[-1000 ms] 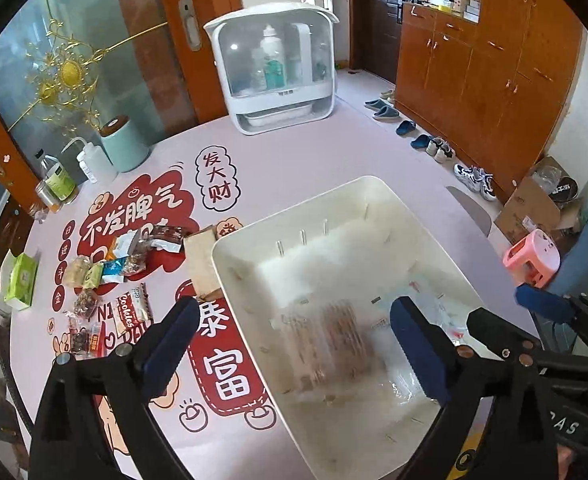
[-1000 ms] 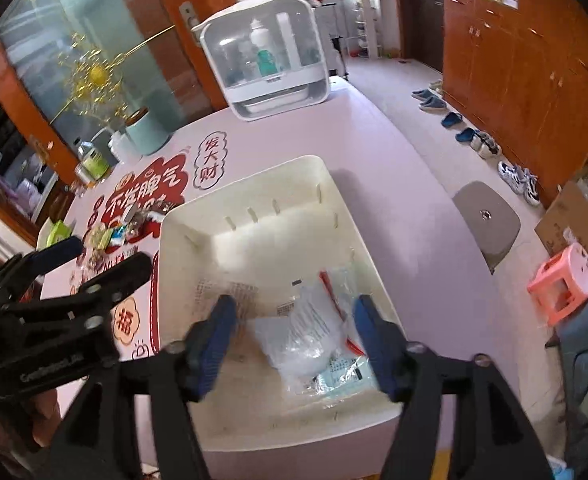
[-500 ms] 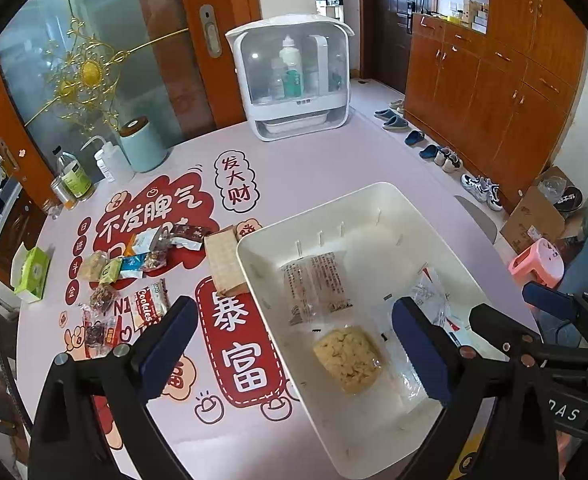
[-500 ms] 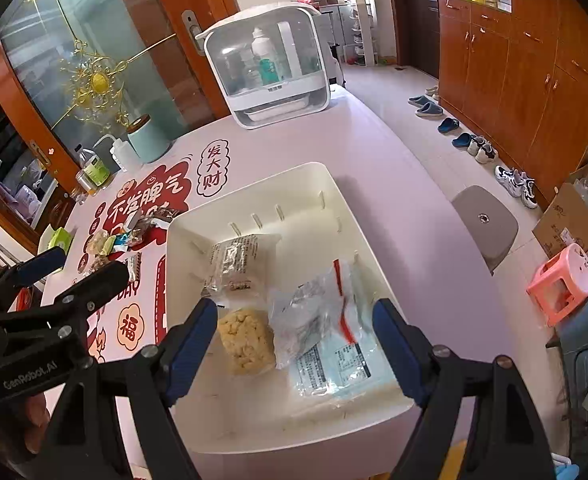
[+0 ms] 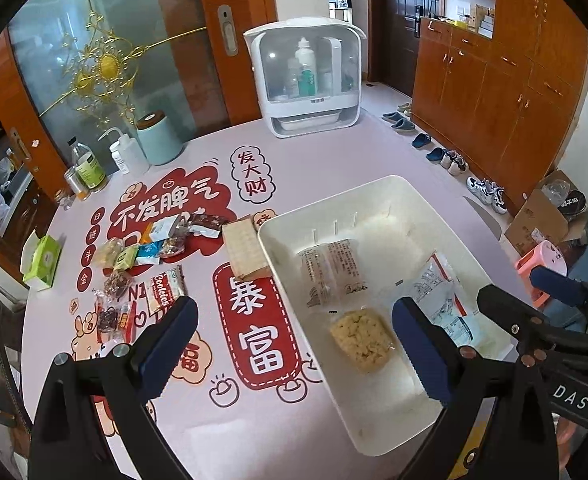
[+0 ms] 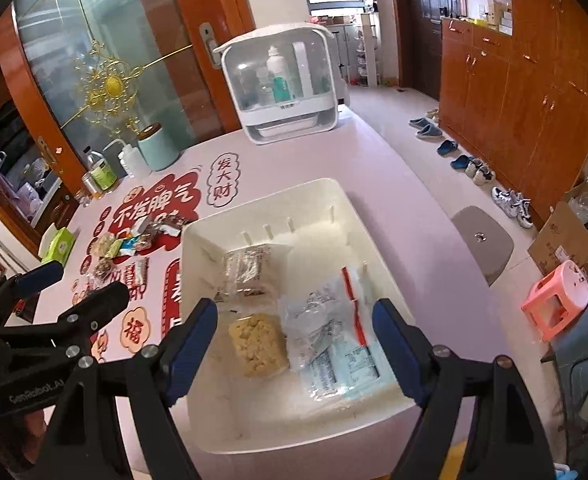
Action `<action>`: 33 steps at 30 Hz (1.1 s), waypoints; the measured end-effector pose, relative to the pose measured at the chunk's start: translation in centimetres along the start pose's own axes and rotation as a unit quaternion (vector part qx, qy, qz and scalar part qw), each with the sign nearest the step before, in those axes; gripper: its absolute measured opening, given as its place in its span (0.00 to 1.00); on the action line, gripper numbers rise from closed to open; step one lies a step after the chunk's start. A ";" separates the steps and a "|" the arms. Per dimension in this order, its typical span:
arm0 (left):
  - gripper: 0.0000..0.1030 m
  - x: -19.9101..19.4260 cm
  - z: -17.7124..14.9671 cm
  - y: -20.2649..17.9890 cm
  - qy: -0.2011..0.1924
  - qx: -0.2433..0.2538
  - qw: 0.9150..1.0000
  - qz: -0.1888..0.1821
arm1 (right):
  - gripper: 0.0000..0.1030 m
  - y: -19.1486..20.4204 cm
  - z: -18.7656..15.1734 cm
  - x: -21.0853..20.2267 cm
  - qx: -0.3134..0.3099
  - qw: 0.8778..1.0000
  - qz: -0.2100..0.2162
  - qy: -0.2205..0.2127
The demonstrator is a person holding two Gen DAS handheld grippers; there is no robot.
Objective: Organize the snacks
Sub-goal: 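Grasp the jerky pack with left gripper while right grasps the Cookies pack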
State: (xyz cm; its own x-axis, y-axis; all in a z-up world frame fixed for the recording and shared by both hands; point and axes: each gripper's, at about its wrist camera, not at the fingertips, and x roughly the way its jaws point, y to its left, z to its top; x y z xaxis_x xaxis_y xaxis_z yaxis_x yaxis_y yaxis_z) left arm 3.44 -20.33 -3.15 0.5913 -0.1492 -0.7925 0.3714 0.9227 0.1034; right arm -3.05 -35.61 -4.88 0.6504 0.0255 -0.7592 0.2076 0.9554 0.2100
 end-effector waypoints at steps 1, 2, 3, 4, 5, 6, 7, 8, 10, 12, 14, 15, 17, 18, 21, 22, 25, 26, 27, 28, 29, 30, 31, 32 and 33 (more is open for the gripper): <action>0.94 -0.2 -0.1 0.2 -0.001 -0.001 1.000 0.001 | 0.78 0.0 -0.1 0.0 0.003 1.000 0.006 0.003; 0.94 -0.3 -0.3 0.4 -0.001 -0.002 1.000 0.001 | 0.78 0.2 -0.2 -0.1 0.005 1.000 0.009 0.001; 0.94 -0.4 -0.4 0.6 -0.001 -0.003 1.000 0.001 | 0.78 0.3 -0.3 -0.2 0.004 1.000 0.007 0.000; 0.94 -0.6 -0.6 0.8 -0.001 -0.004 1.000 0.001 | 0.78 0.5 -0.4 -0.3 0.002 1.000 0.005 -0.001; 0.94 -0.7 -0.8 1.1 -0.002 -0.005 1.000 0.001 | 0.78 0.7 -0.5 -0.4 0.001 1.000 0.006 -0.002; 0.94 -0.9 -0.9 1.3 -0.002 -0.005 1.000 0.001 | 0.78 0.9 -0.5 -0.4 0.001 1.000 0.007 -0.003; 0.94 -1.0 -1.0 1.5 -0.003 -0.006 1.000 0.001 | 0.78 1.1 -0.6 -0.5 0.002 1.000 0.009 -0.003; 0.94 -1.1 -1.1 1.7 -0.004 -0.006 1.000 0.002 | 0.78 1.5 -0.6 -0.4 0.002 1.000 0.011 -0.002; 0.94 -1.4 -1.4 2.3 -0.006 -0.008 1.000 0.005 | 0.78 2.1 -0.7 -0.4 0.001 1.000 0.013 -0.002; 0.94 -1.7 -1.8 3.2 -0.007 -0.012 1.000 0.007 | 0.78 2.9 -0.7 -0.3 0.000 1.000 0.017 -0.001; 0.94 -2.0 -2.1 4.4 -0.009 -0.018 1.000 0.010 | 0.78 3.7 -0.7 -0.2 -0.002 1.000 0.020 0.000; 0.94 -2.1 -2.1 4.8 -0.009 -0.020 1.000 0.011 | 0.78 4.1 -0.7 -0.2 -0.002 1.000 0.023 0.000; 0.94 -2.3 -2.5 6.2 -0.010 -0.027 0.999 0.015 | 0.78 5.1 -0.7 -0.1 -0.003 1.000 0.030 -0.001; 0.94 -2.4 -2.6 6.7 -0.011 -0.030 0.999 0.016 | 0.78 5.7 -0.7 -0.1 -0.003 0.999 0.033 -0.002; 0.94 -2.9 -3.1 9.2 -0.014 -0.043 0.999 0.023 | 0.78 7.6 -0.6 -0.1 -0.007 0.999 0.040 -0.008; 0.94 -3.1 -3.2 10.2 -0.016 -0.048 0.998 0.026 | 0.78 8.4 -0.4 -0.1 -0.011 0.999 0.043 -0.011; 0.94 -3.8 -3.3 13.5 -0.026 -0.061 0.997 0.043 | 0.78 10.9 0.0 -0.2 -0.028 0.998 0.047 -0.017; 0.94 -4.1 -3.3 14.4 -0.030 -0.064 0.996 0.049 | 0.78 11.7 0.2 -0.2 -0.035 0.998 0.048 -0.018; 0.94 -4.5 -3.2 16.0 -0.036 -0.071 0.995 0.059 | 0.78 12.9 0.5 -0.1 -0.045 0.998 0.049 -0.018; 0.94 -4.8 -3.2 17.2 -0.041 -0.077 0.994 0.065 | 0.78 13.7 0.8 0.0 -0.053 0.997 0.049 -0.019; 0.94 -5.2 -3.1 18.3 -0.046 -0.083 0.993 0.072 | 0.78 14.9 1.1 0.2 -0.066 0.996 0.049 -0.020; 0.94 -5.6 -3.0 19.9 -0.053 -0.092 0.991 0.081 | 0.78 15.6 1.3 0.3 -0.075 0.996 0.047 -0.021; 0.94 -5.8 -2.9 21.0 -0.056 -0.097 0.990 0.086 | 0.78 16.8 1.6 0.4 -0.090 0.995 0.045 -0.022; 0.95 -6.1 -2.9 22.4 -0.060 -0.104 0.988 0.096 | 0.78 17.7 1.8 0.6 -0.102 0.994 0.044 -0.022; 0.95 -6.3 -2.8 23.6 -0.063 -0.111 0.986 0.104 | 0.78 19.1 2.3 0.9 -0.118 0.992 0.044 -0.020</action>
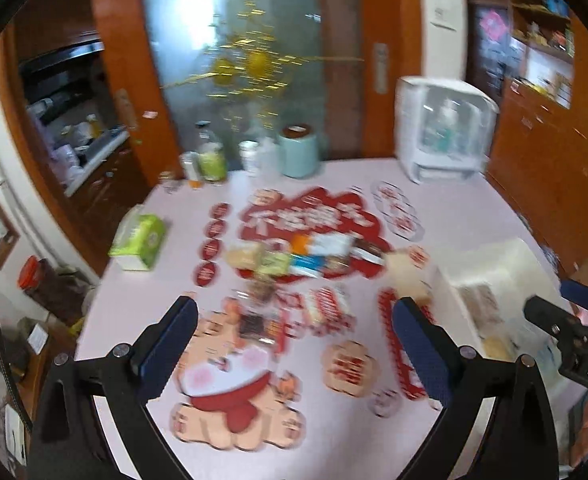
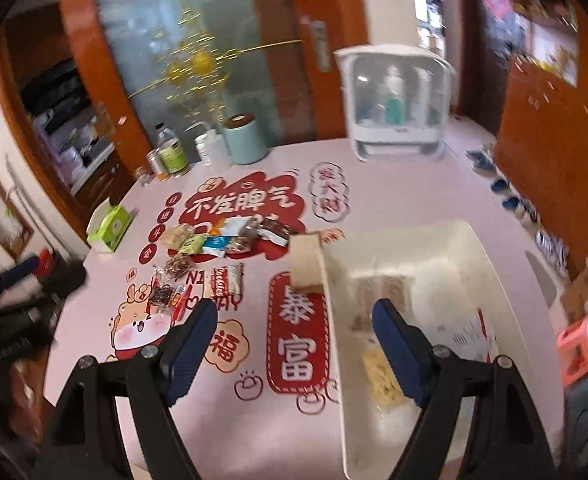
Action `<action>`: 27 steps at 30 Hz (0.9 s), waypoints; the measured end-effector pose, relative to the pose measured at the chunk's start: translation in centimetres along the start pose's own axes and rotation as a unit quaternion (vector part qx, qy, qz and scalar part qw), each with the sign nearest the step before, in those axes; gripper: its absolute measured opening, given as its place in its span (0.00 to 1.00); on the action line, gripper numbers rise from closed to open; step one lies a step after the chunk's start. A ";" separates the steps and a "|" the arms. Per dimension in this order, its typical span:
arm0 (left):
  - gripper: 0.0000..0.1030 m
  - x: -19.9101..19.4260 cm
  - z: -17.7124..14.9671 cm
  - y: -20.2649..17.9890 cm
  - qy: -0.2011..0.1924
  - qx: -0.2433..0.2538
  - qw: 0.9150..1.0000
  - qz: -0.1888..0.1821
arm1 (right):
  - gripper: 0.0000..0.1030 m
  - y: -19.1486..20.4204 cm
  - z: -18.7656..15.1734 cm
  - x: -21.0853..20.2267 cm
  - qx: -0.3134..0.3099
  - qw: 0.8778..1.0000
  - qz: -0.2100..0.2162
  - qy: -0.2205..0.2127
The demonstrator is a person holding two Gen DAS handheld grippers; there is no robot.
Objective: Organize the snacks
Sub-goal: 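Grasp the jerky pack with left gripper while right grasps the Cookies pack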
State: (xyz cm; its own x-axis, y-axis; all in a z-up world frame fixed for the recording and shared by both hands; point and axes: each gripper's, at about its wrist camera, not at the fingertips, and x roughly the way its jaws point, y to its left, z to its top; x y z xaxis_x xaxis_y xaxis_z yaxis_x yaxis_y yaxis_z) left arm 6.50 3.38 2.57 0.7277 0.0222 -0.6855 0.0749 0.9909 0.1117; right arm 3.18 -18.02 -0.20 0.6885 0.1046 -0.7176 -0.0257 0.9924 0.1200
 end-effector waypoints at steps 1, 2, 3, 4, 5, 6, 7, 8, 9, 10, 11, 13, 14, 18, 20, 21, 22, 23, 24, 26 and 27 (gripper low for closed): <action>0.95 0.2 0.4 1.6 -0.005 -0.009 1.000 0.010 | 0.78 0.8 0.4 0.4 -0.009 1.000 0.000 0.001; 0.98 0.4 0.7 2.6 -0.007 -0.015 1.000 0.015 | 0.78 1.8 1.1 0.9 -0.021 1.000 -0.002 0.004; 0.99 0.7 0.9 3.6 -0.008 -0.021 1.000 0.020 | 0.78 2.3 1.4 1.3 -0.027 1.000 -0.005 0.006; 0.99 1.1 1.1 4.7 -0.009 -0.028 0.999 0.024 | 0.78 3.2 2.1 2.0 -0.036 0.999 -0.012 0.008; 0.99 1.7 1.3 5.9 -0.006 -0.035 0.999 0.029 | 0.78 4.0 2.7 2.7 -0.045 0.999 -0.017 0.007; 0.99 2.3 1.4 6.9 -0.003 -0.041 0.999 0.031 | 0.78 4.4 3.0 3.1 -0.049 0.999 -0.018 0.006; 0.99 2.8 1.5 7.6 0.001 -0.044 0.999 0.032 | 0.78 5.1 3.6 4.0 -0.055 0.998 -0.022 0.009; 0.99 3.5 1.5 8.3 0.005 -0.047 0.998 0.034 | 0.78 5.7 4.1 4.9 -0.057 0.998 -0.023 0.014; 0.99 4.3 1.5 9.0 0.011 -0.048 0.998 0.036 | 0.78 6.0 4.4 5.4 -0.059 0.998 -0.019 0.017; 0.99 4.9 1.5 9.3 0.017 -0.049 0.998 0.036 | 0.78 6.6 4.8 6.5 -0.063 0.998 -0.013 0.025; 0.99 6.0 1.4 9.9 0.030 -0.051 0.998 0.031 | 0.78 7.0 5.1 7.3 -0.063 0.997 -0.009 0.031; 0.99 8.0 1.2 10.7 0.049 -0.055 0.997 0.018 | 0.78 7.8 5.5 9.8 -0.061 0.997 0.011 0.054; 0.99 9.1 1.0 11.0 0.060 -0.056 0.997 0.011 | 0.78 8.0 5.6 10.8 -0.057 0.996 0.016 0.065; 0.99 14.1 -0.2 11.4 0.117 -0.064 0.991 -0.029 | 0.78 9.1 5.5 16.4 -0.055 0.991 0.028 0.119; 0.99 16.7 -1.3 10.9 0.144 -0.063 0.986 -0.054 | 0.78 9.4 5.1 19.3 -0.049 0.987 0.039 0.146; 0.99 17.8 -1.7 10.6 0.153 -0.061 0.985 -0.058 | 0.78 9.4 4.9 20.3 -0.044 0.986 0.041 0.157; 0.99 19.1 -2.4 10.0 0.163 -0.054 0.983 -0.062 | 0.78 9.5 4.6 21.5 -0.038 0.983 0.048 0.171; 0.99 20.0 -2.9 9.5 0.172 -0.049 0.982 -0.062 | 0.78 9.5 4.2 23.0 -0.030 0.981 0.057 0.184; 0.99 20.8 -3.3 9.0 0.176 -0.045 0.981 -0.064 | 0.78 9.7 4.0 24.0 -0.027 0.979 0.058 0.193; 0.99 22.8 -4.3 8.1 0.188 -0.035 0.979 -0.066 | 0.78 9.8 3.5 25.8 -0.023 0.976 0.055 0.208; 0.99 23.5 -4.8 7.8 0.194 -0.031 0.978 -0.065 | 0.78 9.9 3.2 26.8 -0.022 0.975 0.053 0.216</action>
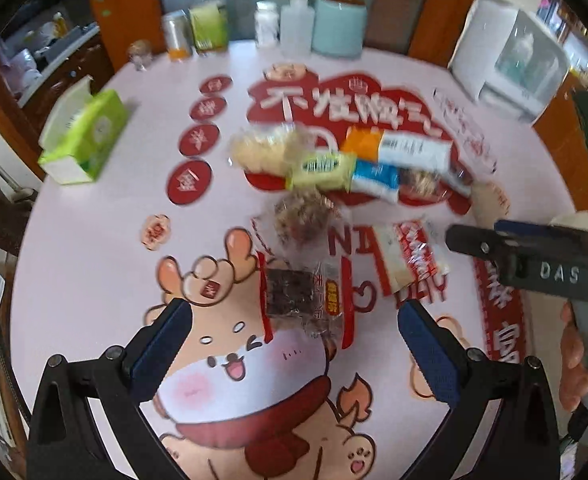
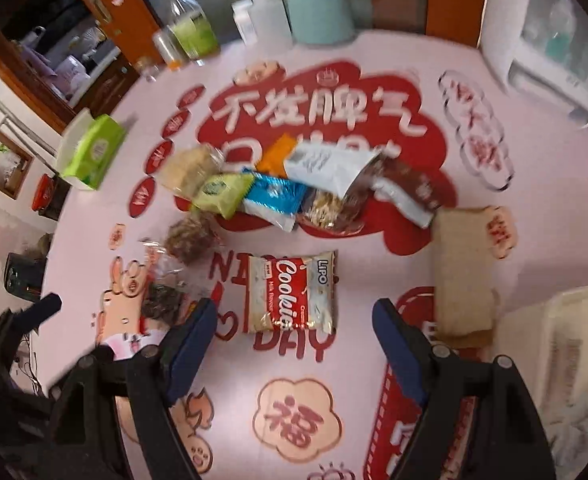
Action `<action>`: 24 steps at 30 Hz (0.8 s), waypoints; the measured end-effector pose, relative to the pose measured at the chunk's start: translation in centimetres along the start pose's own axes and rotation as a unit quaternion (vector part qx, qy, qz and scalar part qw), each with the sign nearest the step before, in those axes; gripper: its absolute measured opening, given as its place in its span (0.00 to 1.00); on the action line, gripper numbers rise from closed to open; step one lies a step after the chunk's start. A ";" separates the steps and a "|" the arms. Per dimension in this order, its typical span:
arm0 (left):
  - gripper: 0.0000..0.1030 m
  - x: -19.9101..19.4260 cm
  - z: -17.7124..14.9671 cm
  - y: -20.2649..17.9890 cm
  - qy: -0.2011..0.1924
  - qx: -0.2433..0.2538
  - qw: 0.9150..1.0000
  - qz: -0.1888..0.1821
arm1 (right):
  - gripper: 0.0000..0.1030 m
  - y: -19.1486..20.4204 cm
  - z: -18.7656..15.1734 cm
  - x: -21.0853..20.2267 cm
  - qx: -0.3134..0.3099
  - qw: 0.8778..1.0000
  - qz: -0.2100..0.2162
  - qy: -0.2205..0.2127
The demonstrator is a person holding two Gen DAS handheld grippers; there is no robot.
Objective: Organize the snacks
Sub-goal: 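Grasp the jerky pack with left gripper while right grasps the Cookies pack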
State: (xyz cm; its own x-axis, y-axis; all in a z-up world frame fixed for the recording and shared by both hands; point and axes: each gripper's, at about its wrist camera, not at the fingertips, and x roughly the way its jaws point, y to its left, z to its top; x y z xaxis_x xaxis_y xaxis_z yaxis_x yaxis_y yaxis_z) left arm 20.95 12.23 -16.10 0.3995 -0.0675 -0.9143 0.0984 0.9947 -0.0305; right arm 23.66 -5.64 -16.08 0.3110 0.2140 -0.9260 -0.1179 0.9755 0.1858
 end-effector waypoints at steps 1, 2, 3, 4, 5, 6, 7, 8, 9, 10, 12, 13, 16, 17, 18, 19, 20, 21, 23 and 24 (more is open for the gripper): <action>0.99 1.1 -0.1 -0.2 0.010 0.001 1.000 0.002 | 0.78 0.0 0.1 1.0 0.004 1.000 -0.002 0.010; 0.99 2.2 -0.2 -0.2 0.022 0.000 1.000 0.005 | 0.78 0.0 0.2 1.9 0.009 1.000 -0.002 0.018; 0.99 3.0 -0.3 -0.2 0.030 -0.002 1.000 0.006 | 0.78 -0.1 0.3 2.5 0.011 1.000 -0.001 0.023; 0.99 3.6 -0.3 -0.1 0.035 -0.004 0.999 0.005 | 0.78 -0.1 0.4 3.2 0.014 0.999 0.000 0.030; 0.99 4.2 -0.3 0.0 0.041 -0.006 0.999 0.004 | 0.78 -0.1 0.4 3.6 0.015 0.999 0.001 0.033; 0.99 4.7 -0.3 0.0 0.044 -0.007 0.999 0.004 | 0.78 0.1 0.4 4.2 0.014 0.999 0.000 0.039; 0.99 5.1 -0.3 0.0 0.046 -0.008 0.999 0.004 | 0.78 0.2 0.4 4.6 0.012 0.999 -0.001 0.042; 0.99 5.4 -0.2 0.0 0.048 -0.008 0.999 0.005 | 0.78 0.4 0.5 5.0 0.008 0.999 -0.006 0.045; 0.99 5.8 -0.2 0.0 0.052 -0.008 0.999 0.007 | 0.78 0.5 0.5 5.3 0.004 0.999 -0.012 0.048; 0.99 5.9 -0.2 0.1 0.053 -0.009 0.999 0.007 | 0.78 0.6 0.5 5.6 0.002 0.999 -0.017 0.051; 0.99 6.5 -0.1 0.2 0.058 -0.010 0.998 0.008 | 0.78 1.1 0.6 6.4 -0.003 0.998 -0.025 0.060; 0.99 6.9 0.0 0.2 0.062 -0.010 0.998 0.010 | 0.78 1.2 0.6 6.8 -0.005 0.998 -0.028 0.064; 0.99 7.9 0.0 0.1 0.069 -0.009 0.997 0.017 | 0.80 2.1 0.6 7.4 -0.024 0.997 -0.050 0.062; 0.99 8.2 0.0 0.1 0.072 -0.009 0.997 0.019 | 0.80 2.4 0.7 7.5 -0.033 0.996 -0.059 0.063; 0.99 8.6 0.0 0.2 0.074 -0.010 0.997 0.021 | 0.80 2.6 0.7 7.6 -0.037 0.995 -0.064 0.062; 0.99 8.9 0.0 0.2 0.076 -0.011 0.997 0.023 | 0.80 2.8 0.6 7.7 -0.039 0.995 -0.068 0.061; 0.99 9.2 0.0 0.3 0.078 -0.012 0.997 0.024 | 0.80 2.9 0.6 7.7 -0.039 0.995 -0.070 0.060; 0.99 9.4 0.1 0.3 0.079 -0.013 0.996 0.026 | 0.80 3.1 0.6 7.8 -0.040 0.995 -0.073 0.059; 0.99 9.8 0.1 0.4 0.082 -0.013 0.996 0.030 | 0.76 3.4 0.4 7.9 -0.048 0.994 -0.084 0.055; 0.96 9.9 0.2 0.5 0.084 -0.013 0.996 0.030 | 0.74 3.5 0.4 7.8 -0.049 0.994 -0.085 0.053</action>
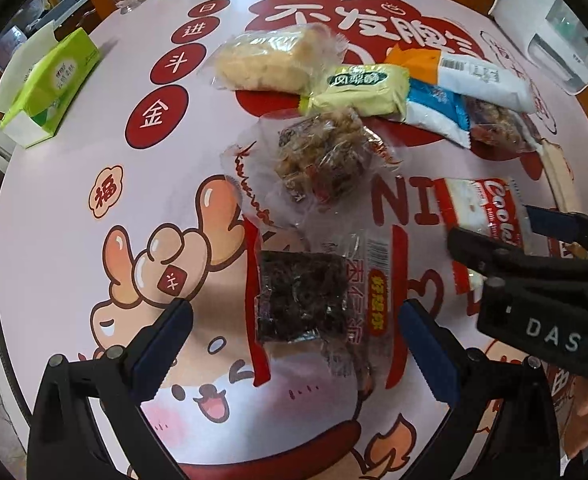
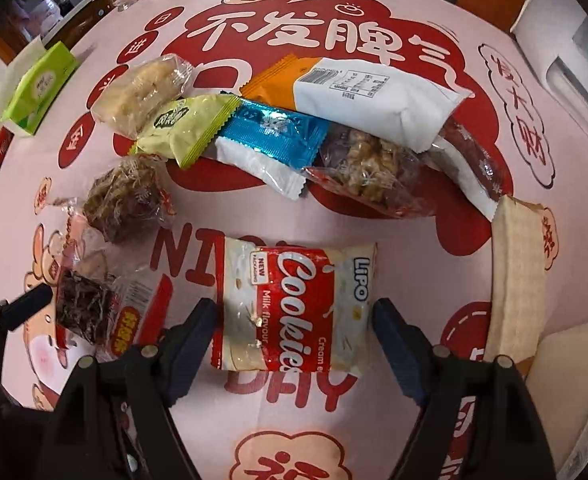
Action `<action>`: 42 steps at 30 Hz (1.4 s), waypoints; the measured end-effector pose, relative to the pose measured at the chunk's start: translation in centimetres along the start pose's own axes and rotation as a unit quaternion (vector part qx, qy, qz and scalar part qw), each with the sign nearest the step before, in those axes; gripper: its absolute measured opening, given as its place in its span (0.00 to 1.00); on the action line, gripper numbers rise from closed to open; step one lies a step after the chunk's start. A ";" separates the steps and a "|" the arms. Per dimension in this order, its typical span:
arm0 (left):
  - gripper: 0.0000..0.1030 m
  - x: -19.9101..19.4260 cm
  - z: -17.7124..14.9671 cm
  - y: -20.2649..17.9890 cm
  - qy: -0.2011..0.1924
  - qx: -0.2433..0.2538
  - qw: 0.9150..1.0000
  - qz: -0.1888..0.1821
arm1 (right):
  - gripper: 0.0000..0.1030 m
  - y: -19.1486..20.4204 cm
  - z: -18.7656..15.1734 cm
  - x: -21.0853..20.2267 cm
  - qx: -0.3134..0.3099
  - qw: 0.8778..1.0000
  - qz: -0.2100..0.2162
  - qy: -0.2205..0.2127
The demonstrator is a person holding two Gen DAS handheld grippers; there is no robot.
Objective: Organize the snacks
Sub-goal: 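Grasp the jerky pack with left gripper while right grasps the Cookies pack, then carry the jerky and Cookies packs over the white tray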
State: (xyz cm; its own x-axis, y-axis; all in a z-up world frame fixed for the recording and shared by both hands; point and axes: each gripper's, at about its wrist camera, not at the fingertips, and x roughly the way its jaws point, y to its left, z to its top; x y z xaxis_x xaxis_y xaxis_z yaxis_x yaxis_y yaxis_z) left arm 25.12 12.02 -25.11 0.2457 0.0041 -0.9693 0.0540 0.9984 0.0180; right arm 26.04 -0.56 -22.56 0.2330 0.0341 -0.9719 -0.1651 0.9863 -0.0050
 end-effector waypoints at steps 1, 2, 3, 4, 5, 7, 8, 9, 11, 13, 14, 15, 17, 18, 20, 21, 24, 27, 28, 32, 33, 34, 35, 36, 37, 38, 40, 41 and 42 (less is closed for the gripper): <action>0.95 0.3 0.1 0.1 0.004 -0.001 1.000 -0.003 | 0.72 0.1 -0.2 -0.1 0.001 1.000 0.000 -0.002; 0.94 0.3 0.1 0.1 0.004 -0.002 1.000 -0.005 | 0.67 0.0 -0.2 -0.2 0.002 1.000 0.001 -0.003; 0.93 0.3 0.1 0.1 0.001 -0.002 1.000 -0.005 | 0.64 0.3 -0.2 -0.2 0.003 1.000 0.003 -0.003; 0.91 0.4 0.2 -0.1 -0.001 0.001 1.000 -0.004 | 0.59 0.1 -0.3 -0.3 0.006 1.000 0.005 -0.003; 0.86 0.3 0.3 -0.3 -0.006 0.007 1.000 -0.003 | 0.54 -0.1 -0.3 -0.4 0.009 1.000 0.009 -0.003; 0.71 -0.1 0.3 -0.9 -0.018 0.019 1.000 -0.006 | 0.50 -0.8 -0.3 -0.6 0.019 1.000 0.020 -0.002; 0.59 -0.3 0.3 -1.1 -0.021 0.024 0.999 -0.005 | 0.49 -1.5 -0.3 -0.9 0.020 1.000 0.022 -0.002; 0.50 -0.4 0.3 -1.2 -0.023 0.027 0.999 0.001 | 0.49 -1.7 -0.5 -0.9 0.022 0.999 0.023 -0.003; 0.44 -0.7 0.3 -1.3 -0.024 0.023 0.999 -0.009 | 0.49 -1.8 -0.7 -1.0 0.022 0.999 0.023 -0.004; 0.42 -0.7 0.3 -1.2 -0.022 0.021 0.999 -0.010 | 0.49 -2.1 -1.2 -1.1 0.028 0.999 0.027 -0.005; 0.41 -0.8 0.3 -1.1 -0.022 0.018 1.000 -0.013 | 0.49 -2.1 -1.4 -1.2 0.030 0.999 0.029 -0.005; 0.40 -1.0 0.1 -1.1 -0.022 0.016 1.000 -0.013 | 0.49 -2.2 -1.6 -1.3 0.034 0.999 0.031 -0.005; 0.39 -1.4 -0.2 -1.1 -0.025 0.015 0.999 -0.014 | 0.49 -2.9 -2.1 -1.2 0.037 0.999 0.036 -0.005; 0.39 -1.8 -0.5 -1.0 -0.027 0.014 0.999 -0.015 | 0.49 -3.2 -2.6 -1.4 0.040 0.998 0.038 -0.006; 0.39 -2.6 -0.9 -1.0 -0.034 0.017 0.999 -0.017 | 0.49 -3.7 -3.4 -2.2 0.045 0.998 0.043 -0.011; 0.38 -3.3 -1.2 -1.0 -0.039 0.019 0.999 -0.016 | 0.49 -4.0 -3.4 -2.4 0.047 0.998 0.046 -0.014; 0.38 -5.3 -2.1 -1.1 -0.052 0.023 0.998 -0.017 | 0.49 -4.4 -4.3 -4.0 0.053 0.997 0.056 -0.027; 0.38 -7.5 -3.1 -1.4 -0.064 0.026 0.997 -0.022 | 0.49 -4.6 -5.8 -6.1 0.059 0.995 0.066 -0.042; 0.38 -8.4 -3.4 -1.6 -0.069 0.028 0.997 -0.023 | 0.49 -4.7 -6.2 -6.8 0.059 0.995 0.068 -0.047; 0.38 -11.9 -5.1 -2.6 -0.090 0.041 0.995 -0.031 | 0.49 -5.7 -9.1 -10.4 0.057 0.992 0.083 -0.078; 0.38 -12.6 -5.6 -3.0 -0.095 0.046 0.994 -0.032 | 0.49 -5.0 -9.0 -10.5 0.057 0.991 0.087 -0.083; 0.38 -13.6 -6.0 -3.5 -0.100 0.053 0.993 -0.035 | 0.49 -5.4 -9.7 -11.2 0.057 0.990 0.091 -0.088; 0.38 -14.1 -6.4 -3.9 -0.102 0.057 0.992 -0.038 | 0.49 -5.9 -10.7 -12.0 0.057 0.989 0.097 -0.093; 0.38 -14.8 -6.7 -4.5 -0.105 0.062 0.992 -0.042 | 0.49 -6.1 -11.0 -12.5 0.057 0.989 0.099 -0.095; 0.38 -15.7 -7.2 -5.3 -0.109 0.070 0.990 -0.047 | 0.49 -6.6 -11.8 -13.0 0.058 0.988 0.101 -0.098; 0.38 -16.3 -7.5 -6.0 -0.113 0.076 0.989 -0.052 | 0.49 -7.0 -12.5 -13.4 0.060 0.988 0.101 -0.101; 0.38 -17.5 -8.3 -7.7 -0.120 0.091 0.987 -0.059 | 0.49 -8.0 -14.3 -14.5 0.064 0.987 0.102 -0.106; 0.38 -18.2 -8.7 -8.8 -0.124 0.100 0.985 -0.064 | 0.49 -8.7 -15.0 -15.0 0.067 0.987 0.102 -0.108; 0.38 -18.9 -9.0 -10.0 -0.128 0.110 0.983 -0.070 | 0.49 -9.5 -16.1 -15.7 0.072 0.986 0.100 -0.113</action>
State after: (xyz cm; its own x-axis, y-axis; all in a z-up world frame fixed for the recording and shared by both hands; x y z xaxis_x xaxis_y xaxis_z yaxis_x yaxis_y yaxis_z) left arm 11.22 2.50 -9.17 0.4556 -0.1755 -0.8727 0.3064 0.9514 -0.0314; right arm 8.51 -13.04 -11.07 0.4189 0.2502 -0.8729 -0.0965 0.9681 0.2312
